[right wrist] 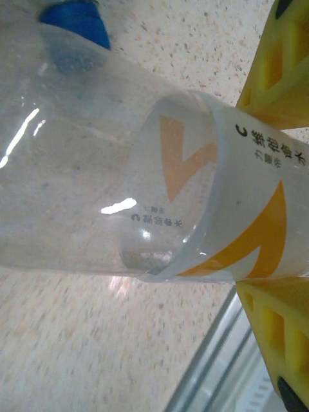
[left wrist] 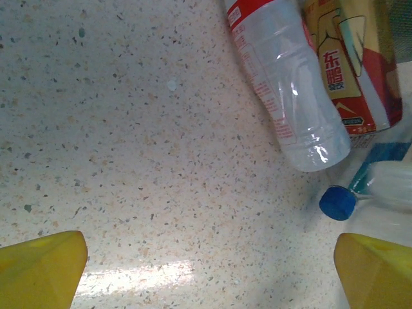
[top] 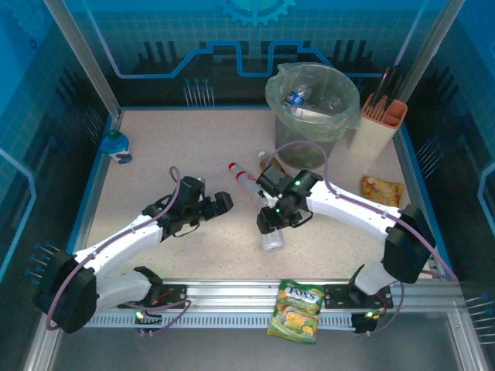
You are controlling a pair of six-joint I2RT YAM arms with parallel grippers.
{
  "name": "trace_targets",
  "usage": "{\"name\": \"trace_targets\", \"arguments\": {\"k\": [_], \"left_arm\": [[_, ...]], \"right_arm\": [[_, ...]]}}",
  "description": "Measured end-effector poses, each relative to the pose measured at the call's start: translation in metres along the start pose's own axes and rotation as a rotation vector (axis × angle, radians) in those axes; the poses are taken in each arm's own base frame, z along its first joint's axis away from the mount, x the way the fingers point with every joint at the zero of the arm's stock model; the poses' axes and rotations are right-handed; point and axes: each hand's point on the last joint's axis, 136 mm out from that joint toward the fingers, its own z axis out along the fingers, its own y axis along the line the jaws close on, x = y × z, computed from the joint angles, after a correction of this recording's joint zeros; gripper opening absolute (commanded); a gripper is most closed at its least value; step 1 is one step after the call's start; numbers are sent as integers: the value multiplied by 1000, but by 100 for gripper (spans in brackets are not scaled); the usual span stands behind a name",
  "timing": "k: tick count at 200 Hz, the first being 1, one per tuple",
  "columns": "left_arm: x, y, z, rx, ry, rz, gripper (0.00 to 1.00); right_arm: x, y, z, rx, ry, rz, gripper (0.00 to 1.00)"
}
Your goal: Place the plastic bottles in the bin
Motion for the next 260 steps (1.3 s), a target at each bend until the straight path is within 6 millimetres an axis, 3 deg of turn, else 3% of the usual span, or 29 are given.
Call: {"name": "trace_targets", "arguments": {"k": [36,63,143,173,189,216,260], "left_arm": [[3,6,9,-27,21,-8,99],[4,7,11,-33,26,-5,99],[-2,0,8,-22,17,-1,99],[-4,-5,3,-2,12,0,99],[-5,-9,-2,17,5,0,99],[-6,-14,-12,42,-9,3,99],[-5,-15,-27,55,-21,4,99]], "right_arm": [[-18,8,-53,3,-117,-88,50],[-36,-1,-94,43,-206,-122,50],[-107,-72,-237,245,-576,-84,50],[-141,-108,-277,327,-685,-45,49],[-162,-129,-288,369,-720,-23,49],[-198,-163,-289,423,-727,-4,48],[-249,-212,-264,467,-702,25,47]]}}
